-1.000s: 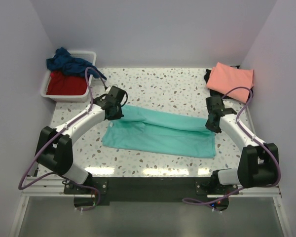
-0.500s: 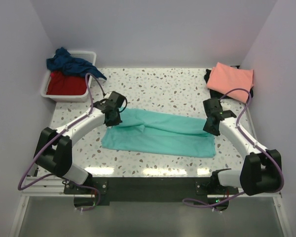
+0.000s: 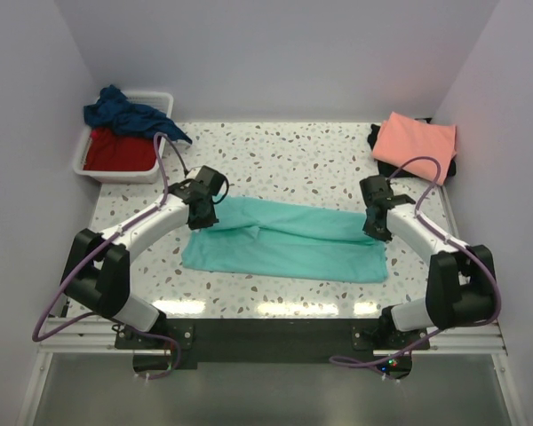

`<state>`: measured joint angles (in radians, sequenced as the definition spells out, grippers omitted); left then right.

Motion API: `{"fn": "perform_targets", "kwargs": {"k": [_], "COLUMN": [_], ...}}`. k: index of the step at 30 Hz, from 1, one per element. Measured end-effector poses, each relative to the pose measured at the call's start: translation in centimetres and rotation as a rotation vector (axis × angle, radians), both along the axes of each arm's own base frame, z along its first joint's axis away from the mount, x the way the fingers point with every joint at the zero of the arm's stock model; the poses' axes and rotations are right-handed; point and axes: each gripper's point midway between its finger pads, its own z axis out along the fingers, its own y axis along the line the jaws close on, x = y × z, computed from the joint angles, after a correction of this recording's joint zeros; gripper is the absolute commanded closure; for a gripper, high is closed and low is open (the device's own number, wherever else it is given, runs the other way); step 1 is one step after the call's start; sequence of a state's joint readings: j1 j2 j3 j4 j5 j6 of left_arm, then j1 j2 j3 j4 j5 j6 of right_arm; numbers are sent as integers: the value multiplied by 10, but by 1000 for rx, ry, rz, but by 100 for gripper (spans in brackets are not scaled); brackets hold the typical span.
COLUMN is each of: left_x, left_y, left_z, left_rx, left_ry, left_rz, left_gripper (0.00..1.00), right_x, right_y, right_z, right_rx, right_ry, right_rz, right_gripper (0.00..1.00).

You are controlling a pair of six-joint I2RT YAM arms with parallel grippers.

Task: Fold and stack the t-shirts
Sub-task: Fold the tshirt

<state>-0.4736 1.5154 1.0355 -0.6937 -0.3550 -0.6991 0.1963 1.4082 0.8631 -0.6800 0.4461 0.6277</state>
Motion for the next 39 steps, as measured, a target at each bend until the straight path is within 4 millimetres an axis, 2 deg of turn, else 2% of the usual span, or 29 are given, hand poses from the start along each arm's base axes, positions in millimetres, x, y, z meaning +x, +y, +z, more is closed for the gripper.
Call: {"fn": "perform_targets", "kwargs": {"k": [1,2,8,14,18,23,25,26,29,35,39], "left_x": [0,-1,-2,-2,11,37,49,53,59,58,58], "left_y": [0,1,1,3,-2,-10,-15,-17,-19,-19,-19], "left_z": [0,0,0,2,20,55,67,71,74,72,72], "left_rx": [1,2,5,13,4,-21,-31,-36,-41,-35,-35], "left_ry": [1,4,7,9,-37,-135,-168,-181,-193,-183,-183], "left_rz": [0,0,1,2,7,17,19,19,19,16,16], "left_gripper": [100,100,100,100,100,100,100,100,100,100,100], "right_x": [3,4,8,24,36,49,52,53,53,36,24], "right_y": [-1,-1,-1,-3,-5,-6,-6,-6,-5,-2,1], "right_z": [-1,-2,-12,5,22,41,46,48,49,34,26], "right_rx": [-6,-10,-23,-44,-57,-67,-71,-71,-69,-38,-13], "right_ry": [-6,-5,22,-29,-81,-138,-146,-149,-147,-97,-71], "right_rz": [2,7,15,17,17,14,15,15,18,33,32], "right_gripper": [99,100,100,100,100,100,88,73,57,55,58]}}
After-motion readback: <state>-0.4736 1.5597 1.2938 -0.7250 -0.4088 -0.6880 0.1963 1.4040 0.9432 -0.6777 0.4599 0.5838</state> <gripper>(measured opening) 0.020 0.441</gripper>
